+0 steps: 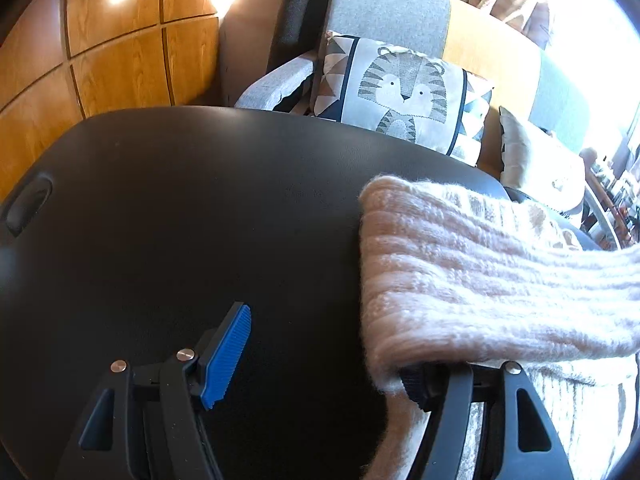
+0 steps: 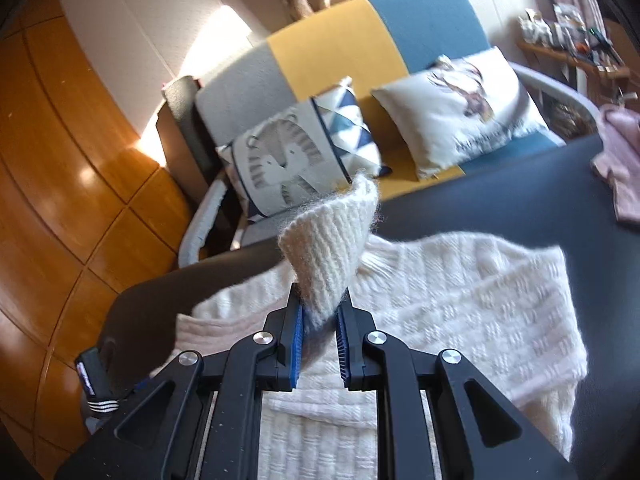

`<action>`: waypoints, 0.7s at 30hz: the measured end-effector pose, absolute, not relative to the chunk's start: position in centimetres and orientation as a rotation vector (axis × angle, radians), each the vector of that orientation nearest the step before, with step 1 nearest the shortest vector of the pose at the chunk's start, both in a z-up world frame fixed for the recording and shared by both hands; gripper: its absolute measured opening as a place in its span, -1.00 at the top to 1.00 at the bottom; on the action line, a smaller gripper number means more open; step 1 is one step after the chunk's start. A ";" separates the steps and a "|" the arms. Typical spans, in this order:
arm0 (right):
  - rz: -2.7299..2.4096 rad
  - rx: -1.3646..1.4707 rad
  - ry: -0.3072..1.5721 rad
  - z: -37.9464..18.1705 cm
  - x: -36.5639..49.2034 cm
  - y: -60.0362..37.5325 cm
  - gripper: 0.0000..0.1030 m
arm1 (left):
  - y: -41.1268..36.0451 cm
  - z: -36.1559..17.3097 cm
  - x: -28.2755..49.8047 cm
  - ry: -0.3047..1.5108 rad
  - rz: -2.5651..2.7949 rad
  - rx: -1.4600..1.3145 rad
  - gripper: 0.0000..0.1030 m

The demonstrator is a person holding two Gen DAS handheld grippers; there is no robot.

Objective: Fold clothes
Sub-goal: 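Grasp the other sleeve cuff with the right gripper and lift it, then lay the held cuff across the sweater body with the right gripper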

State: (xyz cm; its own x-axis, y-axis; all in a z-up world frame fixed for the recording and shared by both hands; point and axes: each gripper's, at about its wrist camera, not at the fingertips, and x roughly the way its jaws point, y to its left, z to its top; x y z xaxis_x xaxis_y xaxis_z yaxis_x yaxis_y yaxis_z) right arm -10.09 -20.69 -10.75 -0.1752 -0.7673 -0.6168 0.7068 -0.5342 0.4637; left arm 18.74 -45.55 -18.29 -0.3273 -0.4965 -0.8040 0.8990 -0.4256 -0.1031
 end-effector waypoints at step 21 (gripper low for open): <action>-1.852 1.223 -0.129 -18.9 -12.9 -17.6 0.52 | -43.1 -19.0 18.5 0.628 -1.864 0.936 -0.36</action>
